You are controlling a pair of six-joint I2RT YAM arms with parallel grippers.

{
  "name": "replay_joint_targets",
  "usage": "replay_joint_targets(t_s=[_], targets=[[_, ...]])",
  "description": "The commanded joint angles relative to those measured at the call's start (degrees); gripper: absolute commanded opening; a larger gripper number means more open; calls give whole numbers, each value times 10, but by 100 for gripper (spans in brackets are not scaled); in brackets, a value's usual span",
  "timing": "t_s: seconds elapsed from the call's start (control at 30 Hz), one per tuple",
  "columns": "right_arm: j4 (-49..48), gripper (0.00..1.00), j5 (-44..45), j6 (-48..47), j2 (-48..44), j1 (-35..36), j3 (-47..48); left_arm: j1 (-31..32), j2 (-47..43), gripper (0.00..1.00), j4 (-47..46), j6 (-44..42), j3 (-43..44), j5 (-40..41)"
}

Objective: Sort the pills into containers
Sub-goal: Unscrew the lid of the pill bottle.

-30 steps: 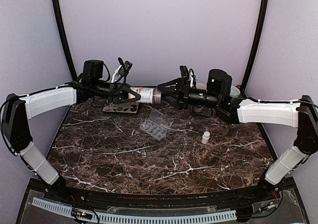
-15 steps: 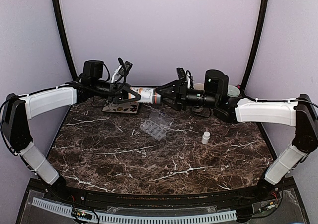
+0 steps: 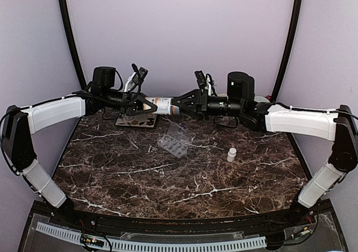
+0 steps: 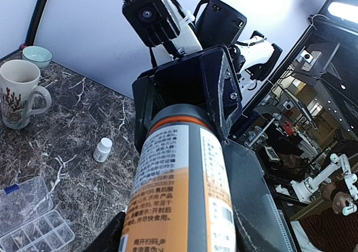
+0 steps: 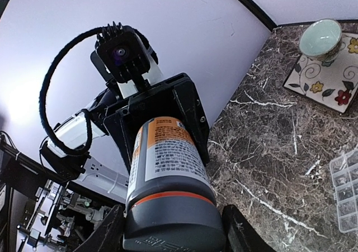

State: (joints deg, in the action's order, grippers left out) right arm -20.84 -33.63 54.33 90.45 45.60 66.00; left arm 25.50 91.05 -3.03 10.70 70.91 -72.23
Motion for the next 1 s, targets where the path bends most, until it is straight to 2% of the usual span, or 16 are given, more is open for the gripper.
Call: replay_joint_targets(t_s=[0.0,0.23,0.43,0.73,0.97], targets=[[79,21,7,-146,-5,14,46,3,-24,0,-7,7,23,-22],[141,21,11,-358,-20,13,43,3,-23,0,-36,52,27,-54],[168,23,50,-490,-32,15,28,3,-18,0,-58,89,27,-84],[181,24,163,-584,-63,26,5,3,-15,0,-63,108,25,-103],[181,30,189,-594,-66,34,-10,3,-16,0,-68,113,21,-107]])
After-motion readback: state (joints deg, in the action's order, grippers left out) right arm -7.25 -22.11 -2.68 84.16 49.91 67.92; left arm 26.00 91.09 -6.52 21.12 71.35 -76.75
